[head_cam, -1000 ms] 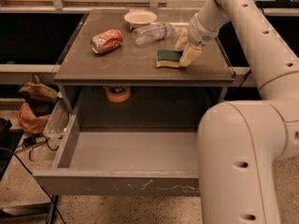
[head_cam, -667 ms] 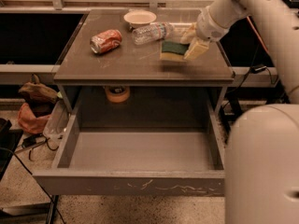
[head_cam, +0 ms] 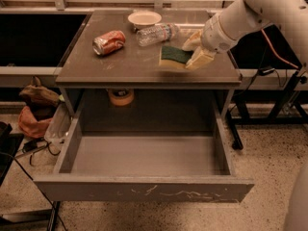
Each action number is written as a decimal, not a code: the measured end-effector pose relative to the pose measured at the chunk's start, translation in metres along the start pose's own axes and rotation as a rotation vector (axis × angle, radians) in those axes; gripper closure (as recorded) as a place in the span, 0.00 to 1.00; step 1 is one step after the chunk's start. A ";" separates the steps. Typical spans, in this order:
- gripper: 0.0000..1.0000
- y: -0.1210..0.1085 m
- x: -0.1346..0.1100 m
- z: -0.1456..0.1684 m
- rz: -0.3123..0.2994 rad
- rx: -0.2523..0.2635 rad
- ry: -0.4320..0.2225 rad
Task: Place sponge into top drawer
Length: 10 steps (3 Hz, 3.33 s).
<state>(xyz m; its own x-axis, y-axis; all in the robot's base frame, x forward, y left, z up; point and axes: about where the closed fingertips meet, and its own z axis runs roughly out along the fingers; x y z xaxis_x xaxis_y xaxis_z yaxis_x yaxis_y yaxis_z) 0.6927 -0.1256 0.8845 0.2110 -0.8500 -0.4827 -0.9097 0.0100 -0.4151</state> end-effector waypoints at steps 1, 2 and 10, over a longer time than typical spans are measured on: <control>1.00 0.018 -0.005 0.000 0.018 0.002 -0.011; 1.00 0.052 -0.030 -0.023 0.029 0.079 -0.087; 1.00 0.231 0.029 0.221 0.187 -0.160 0.129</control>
Offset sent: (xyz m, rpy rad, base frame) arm -0.1702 0.0369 -0.0808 0.1719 0.0696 -0.0032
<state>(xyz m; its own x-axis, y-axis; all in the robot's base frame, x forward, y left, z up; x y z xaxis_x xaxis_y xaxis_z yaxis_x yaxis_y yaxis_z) 0.5676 -0.0313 0.6046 -0.0043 -0.9015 -0.4328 -0.9757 0.0986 -0.1956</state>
